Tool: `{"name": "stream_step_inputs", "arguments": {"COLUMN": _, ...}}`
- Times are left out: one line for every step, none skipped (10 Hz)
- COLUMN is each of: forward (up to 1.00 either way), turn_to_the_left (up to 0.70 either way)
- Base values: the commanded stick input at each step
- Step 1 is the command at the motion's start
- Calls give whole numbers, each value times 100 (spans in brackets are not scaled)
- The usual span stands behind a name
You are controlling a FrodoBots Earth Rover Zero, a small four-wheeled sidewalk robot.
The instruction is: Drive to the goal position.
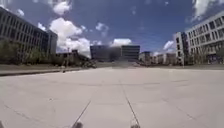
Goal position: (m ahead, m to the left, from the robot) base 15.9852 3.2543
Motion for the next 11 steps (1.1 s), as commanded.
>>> {"name": "stream_step_inputs", "arguments": {"forward": 70, "turn_to_the_left": 0}}
{"name": "stream_step_inputs", "arguments": {"forward": 70, "turn_to_the_left": 0}}
{"name": "stream_step_inputs", "arguments": {"forward": 70, "turn_to_the_left": 0}}
{"name": "stream_step_inputs", "arguments": {"forward": 70, "turn_to_the_left": 0}}
{"name": "stream_step_inputs", "arguments": {"forward": 70, "turn_to_the_left": 0}}
{"name": "stream_step_inputs", "arguments": {"forward": 70, "turn_to_the_left": 0}}
{"name": "stream_step_inputs", "arguments": {"forward": 70, "turn_to_the_left": 0}}
{"name": "stream_step_inputs", "arguments": {"forward": 70, "turn_to_the_left": 0}}
{"name": "stream_step_inputs", "arguments": {"forward": 70, "turn_to_the_left": 0}}
{"name": "stream_step_inputs", "arguments": {"forward": 70, "turn_to_the_left": 0}}
{"name": "stream_step_inputs", "arguments": {"forward": 70, "turn_to_the_left": 0}}
